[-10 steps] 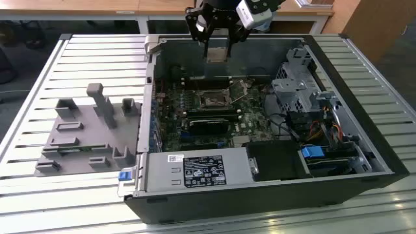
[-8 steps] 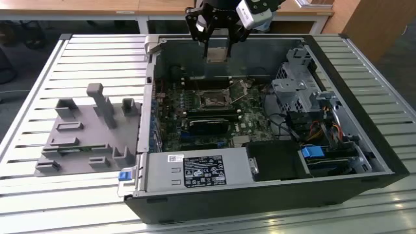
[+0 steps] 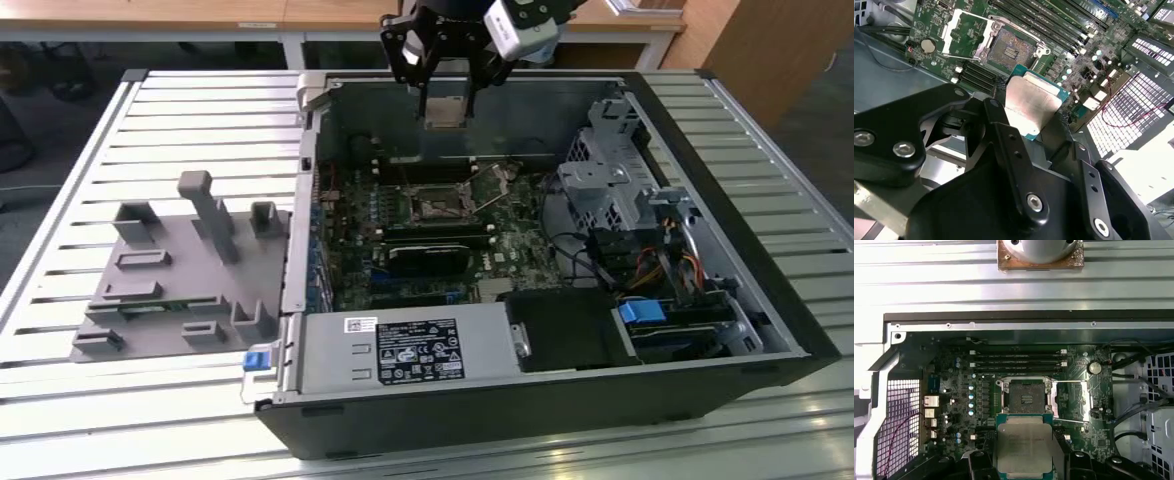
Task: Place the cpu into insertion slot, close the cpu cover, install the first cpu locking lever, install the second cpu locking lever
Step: 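Place the cpu into insertion slot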
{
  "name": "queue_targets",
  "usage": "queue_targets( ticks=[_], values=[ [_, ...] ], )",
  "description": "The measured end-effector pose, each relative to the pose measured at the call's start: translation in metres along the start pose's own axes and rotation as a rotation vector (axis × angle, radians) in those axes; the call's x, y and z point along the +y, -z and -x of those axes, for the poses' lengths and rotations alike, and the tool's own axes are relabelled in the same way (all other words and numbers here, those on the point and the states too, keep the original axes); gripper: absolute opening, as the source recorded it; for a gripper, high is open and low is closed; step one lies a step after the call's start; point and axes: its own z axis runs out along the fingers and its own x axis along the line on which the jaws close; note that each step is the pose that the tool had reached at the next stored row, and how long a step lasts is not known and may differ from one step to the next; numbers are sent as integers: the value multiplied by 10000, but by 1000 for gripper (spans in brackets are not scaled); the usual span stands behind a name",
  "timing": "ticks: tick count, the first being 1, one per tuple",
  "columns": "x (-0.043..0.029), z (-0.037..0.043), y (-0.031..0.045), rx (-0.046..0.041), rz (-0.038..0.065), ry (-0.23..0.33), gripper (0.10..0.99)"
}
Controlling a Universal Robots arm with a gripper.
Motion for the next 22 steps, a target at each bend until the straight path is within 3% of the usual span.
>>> queue_targets(
  ticks=[22],
  values=[
    [0, 0, 0, -60, 13, -672, 529]
  ],
)
